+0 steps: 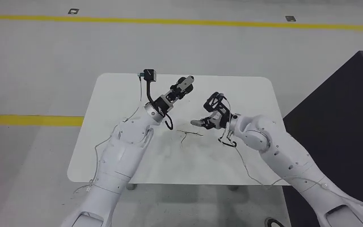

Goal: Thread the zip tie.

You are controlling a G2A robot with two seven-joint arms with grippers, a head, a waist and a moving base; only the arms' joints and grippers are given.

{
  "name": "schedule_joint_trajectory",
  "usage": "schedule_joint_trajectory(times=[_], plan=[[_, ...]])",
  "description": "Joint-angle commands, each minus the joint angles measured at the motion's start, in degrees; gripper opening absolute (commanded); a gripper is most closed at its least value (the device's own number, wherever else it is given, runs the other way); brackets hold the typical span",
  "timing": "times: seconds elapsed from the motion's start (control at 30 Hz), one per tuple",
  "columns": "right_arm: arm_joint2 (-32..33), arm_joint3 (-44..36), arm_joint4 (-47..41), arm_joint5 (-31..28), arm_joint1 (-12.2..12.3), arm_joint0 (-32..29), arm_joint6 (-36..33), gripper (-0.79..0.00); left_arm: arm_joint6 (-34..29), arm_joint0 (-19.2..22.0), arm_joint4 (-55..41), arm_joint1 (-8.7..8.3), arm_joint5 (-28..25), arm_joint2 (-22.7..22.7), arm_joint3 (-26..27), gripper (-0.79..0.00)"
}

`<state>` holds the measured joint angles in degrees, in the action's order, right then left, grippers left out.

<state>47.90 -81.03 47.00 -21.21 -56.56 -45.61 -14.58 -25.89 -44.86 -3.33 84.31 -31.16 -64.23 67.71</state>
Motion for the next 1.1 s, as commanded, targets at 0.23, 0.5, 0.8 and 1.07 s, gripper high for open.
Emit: schedule_joint_trajectory(times=[0.23,0.5,0.8,1.07], plan=[[14.4,-9.6,14.2,7.8,3.5,-14.0,24.3,0.0,0.0,0.0,0.0,0.0,0.0,0.0,0.0,0.0],[19.9,-14.8,16.5,13.8,4.0,-21.7,33.9,-0.004,0.0,0.0,0.0,0.0,0.0,0.0,0.0,0.0],[19.9,-14.9,16.4,13.7,4.0,-21.7,33.9,0.0,0.0,0.0,0.0,0.0,0.0,0.0,0.0,0.0],[19.9,-14.9,16.4,13.7,4.0,-21.7,33.9,0.0,0.0,0.0,0.0,0.0,0.0,0.0,0.0,-0.001]])
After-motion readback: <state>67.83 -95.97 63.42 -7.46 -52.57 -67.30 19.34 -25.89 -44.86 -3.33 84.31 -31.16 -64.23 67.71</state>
